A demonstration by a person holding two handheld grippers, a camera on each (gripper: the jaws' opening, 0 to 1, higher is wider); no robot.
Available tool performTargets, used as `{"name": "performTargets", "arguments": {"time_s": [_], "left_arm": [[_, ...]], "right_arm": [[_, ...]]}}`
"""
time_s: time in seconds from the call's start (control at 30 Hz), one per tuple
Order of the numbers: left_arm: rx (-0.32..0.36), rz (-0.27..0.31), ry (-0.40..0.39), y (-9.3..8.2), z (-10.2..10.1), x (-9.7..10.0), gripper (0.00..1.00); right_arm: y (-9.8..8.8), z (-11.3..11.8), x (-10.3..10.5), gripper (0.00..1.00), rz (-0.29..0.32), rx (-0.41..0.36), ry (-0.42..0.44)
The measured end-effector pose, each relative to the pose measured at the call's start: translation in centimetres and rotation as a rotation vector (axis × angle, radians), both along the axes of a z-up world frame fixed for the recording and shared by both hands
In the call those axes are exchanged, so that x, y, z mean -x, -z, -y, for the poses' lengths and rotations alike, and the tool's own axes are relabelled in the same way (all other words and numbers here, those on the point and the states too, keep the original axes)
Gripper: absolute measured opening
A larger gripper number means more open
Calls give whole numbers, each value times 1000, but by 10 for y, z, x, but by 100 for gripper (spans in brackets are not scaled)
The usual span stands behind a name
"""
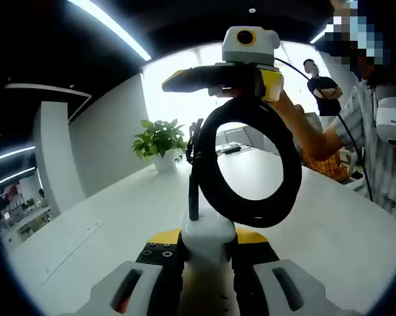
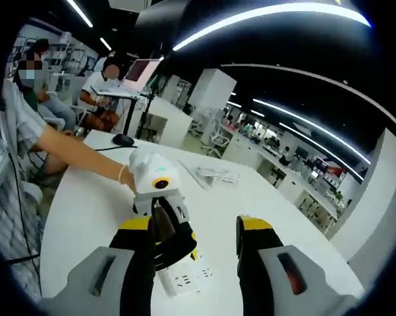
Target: Straighten the power strip on the desk, plug the charger into it
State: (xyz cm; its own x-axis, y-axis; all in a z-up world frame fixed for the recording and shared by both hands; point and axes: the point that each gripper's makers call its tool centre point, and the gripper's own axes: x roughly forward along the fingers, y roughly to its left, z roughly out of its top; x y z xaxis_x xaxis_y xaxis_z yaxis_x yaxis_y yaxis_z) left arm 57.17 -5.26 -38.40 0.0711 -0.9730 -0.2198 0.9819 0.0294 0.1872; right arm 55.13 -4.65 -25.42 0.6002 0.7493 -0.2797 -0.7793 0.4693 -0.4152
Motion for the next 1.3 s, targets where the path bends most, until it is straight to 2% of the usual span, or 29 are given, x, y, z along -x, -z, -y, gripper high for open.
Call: {"name": "performTargets", "arguments": {"time_s": [0.1,0.33,0.63,1.0,1.2,1.3], "left_arm": [[1,-2,-6,0,0,0,27],[-18,-12,-24,4,-1,0,28],[-42,-25,-68,12,-4,-3,28],[-17,-32,-106,3,-11,-7,37],[0,-43,-137,-1,-18,-11,48],[-3,-43,-152,-1,-22,-11,49]], "right_arm": [[1,1,1,52,-25,-64,-24],[0,3,2,52,-58,-179,-47],[4,-1,10,55,-53,-160,-64],[6,-6,14,57,-58,-179,-81],[5,-8,18,59,-64,-206,-98],[5,-8,18,60,-58,-209,-104]]}}
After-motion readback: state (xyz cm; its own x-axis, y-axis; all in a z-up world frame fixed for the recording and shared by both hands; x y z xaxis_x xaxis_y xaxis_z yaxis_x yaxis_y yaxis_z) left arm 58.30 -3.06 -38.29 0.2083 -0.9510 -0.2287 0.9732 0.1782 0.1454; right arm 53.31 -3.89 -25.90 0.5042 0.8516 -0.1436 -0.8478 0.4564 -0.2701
